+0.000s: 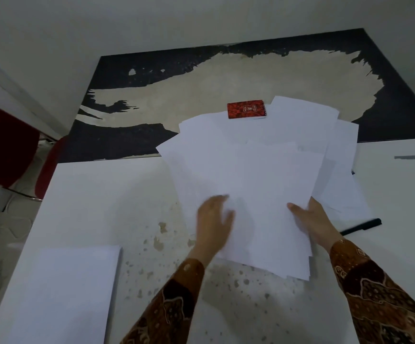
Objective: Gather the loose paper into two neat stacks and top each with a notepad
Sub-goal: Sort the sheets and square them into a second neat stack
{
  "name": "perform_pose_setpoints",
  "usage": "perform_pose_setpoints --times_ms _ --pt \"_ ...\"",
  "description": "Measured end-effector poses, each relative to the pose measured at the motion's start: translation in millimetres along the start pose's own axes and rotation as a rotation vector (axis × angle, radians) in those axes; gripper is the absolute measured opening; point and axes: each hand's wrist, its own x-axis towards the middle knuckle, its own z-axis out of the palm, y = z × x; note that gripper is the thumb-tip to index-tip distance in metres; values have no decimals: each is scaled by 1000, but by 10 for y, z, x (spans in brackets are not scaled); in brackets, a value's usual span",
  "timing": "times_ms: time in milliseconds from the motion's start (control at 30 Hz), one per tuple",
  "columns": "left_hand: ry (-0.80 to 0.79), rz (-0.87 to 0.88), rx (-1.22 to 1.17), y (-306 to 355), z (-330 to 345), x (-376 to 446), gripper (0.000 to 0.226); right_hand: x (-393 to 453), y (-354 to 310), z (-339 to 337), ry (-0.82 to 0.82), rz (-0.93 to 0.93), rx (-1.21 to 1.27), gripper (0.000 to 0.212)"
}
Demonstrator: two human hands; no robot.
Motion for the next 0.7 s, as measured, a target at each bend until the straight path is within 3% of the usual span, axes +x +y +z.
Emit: perform_pose_setpoints --times_ms 67,167,300,433,567,700 --pt "101 -242 73 -102 -150 186 47 -6 8 -14 5 -2 0 38" --pt "9 -489 278 -207 -283 388 53 0 26 -7 15 -12 2 39" --pt "-36 -531 261 -175 -242 540 48 44 61 5 33 -28 -11 41" --pt "19 -639 10 -31 -198 631 50 63 72 7 42 -21 10 41" --pt "8 -656 83 78 -160 699 61 61 78 13 55 -16 13 37" --pt "25 -685 6 137 -125 749 63 52 75 24 73 -42 1 37"
